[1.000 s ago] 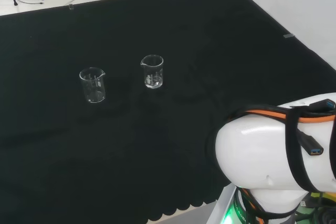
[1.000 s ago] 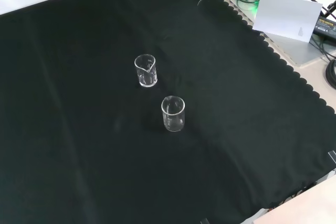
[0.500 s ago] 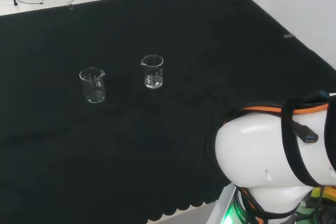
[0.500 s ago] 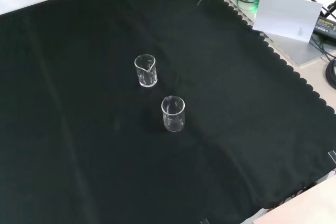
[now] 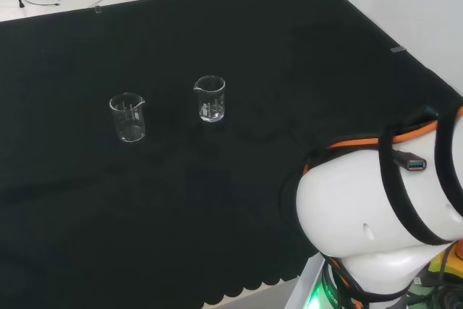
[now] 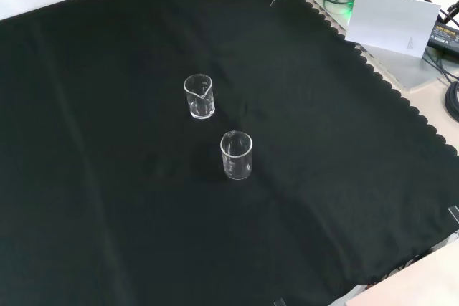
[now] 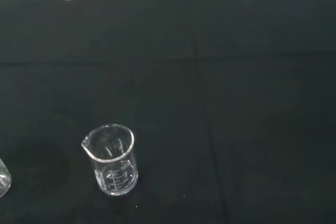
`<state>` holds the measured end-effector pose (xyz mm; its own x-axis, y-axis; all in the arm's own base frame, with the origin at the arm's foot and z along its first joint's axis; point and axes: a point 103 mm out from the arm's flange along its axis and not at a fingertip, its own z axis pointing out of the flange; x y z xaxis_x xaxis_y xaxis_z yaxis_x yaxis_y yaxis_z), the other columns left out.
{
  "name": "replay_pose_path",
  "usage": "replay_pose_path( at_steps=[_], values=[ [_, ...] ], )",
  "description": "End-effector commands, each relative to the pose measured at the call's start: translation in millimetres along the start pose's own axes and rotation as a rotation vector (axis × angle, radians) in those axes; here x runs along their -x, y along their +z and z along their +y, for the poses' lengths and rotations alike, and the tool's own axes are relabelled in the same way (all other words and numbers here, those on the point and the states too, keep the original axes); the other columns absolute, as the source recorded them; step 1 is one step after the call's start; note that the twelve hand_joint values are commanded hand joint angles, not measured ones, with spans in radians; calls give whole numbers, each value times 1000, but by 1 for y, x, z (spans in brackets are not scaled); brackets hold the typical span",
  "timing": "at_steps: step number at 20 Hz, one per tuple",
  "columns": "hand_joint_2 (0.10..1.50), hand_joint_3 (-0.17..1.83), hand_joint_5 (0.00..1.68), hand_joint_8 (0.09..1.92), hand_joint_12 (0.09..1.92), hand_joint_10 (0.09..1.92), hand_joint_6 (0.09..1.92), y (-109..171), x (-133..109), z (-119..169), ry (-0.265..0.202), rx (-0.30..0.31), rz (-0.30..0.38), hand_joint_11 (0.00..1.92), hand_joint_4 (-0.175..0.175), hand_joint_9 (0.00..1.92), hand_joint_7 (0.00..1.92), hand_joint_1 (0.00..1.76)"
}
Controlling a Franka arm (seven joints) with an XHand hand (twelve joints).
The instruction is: Pick up the beaker on the right.
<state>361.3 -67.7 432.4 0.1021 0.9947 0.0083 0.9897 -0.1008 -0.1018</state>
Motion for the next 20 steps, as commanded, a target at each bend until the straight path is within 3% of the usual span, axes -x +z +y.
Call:
replay_pose_path(
  at_steps=[1, 9, 11, 14, 17, 20],
  values=[
    [758, 551, 333, 556, 1137, 663, 87, 48, 17, 61, 20, -52, 79, 0, -22, 258, 212, 688],
    [748, 555, 331, 556, 1130, 663, 87, 97, 0, 105, -11, -82, 135, 0, -22, 256, 209, 699],
    [739, 557, 329, 557, 1126, 664, 87, 106, -7, 110, -37, -81, 127, 0, -22, 256, 208, 706],
    [705, 570, 327, 559, 1124, 666, 87, 125, -12, 118, -47, -104, 170, 0, -20, 262, 208, 733],
    [668, 588, 326, 561, 1126, 667, 87, 144, -19, 124, -82, -122, 218, 0, -20, 268, 209, 760],
    [629, 622, 321, 563, 1128, 664, 87, 158, -25, 131, -149, -128, 249, 0, -19, 273, 209, 778]
  ],
)
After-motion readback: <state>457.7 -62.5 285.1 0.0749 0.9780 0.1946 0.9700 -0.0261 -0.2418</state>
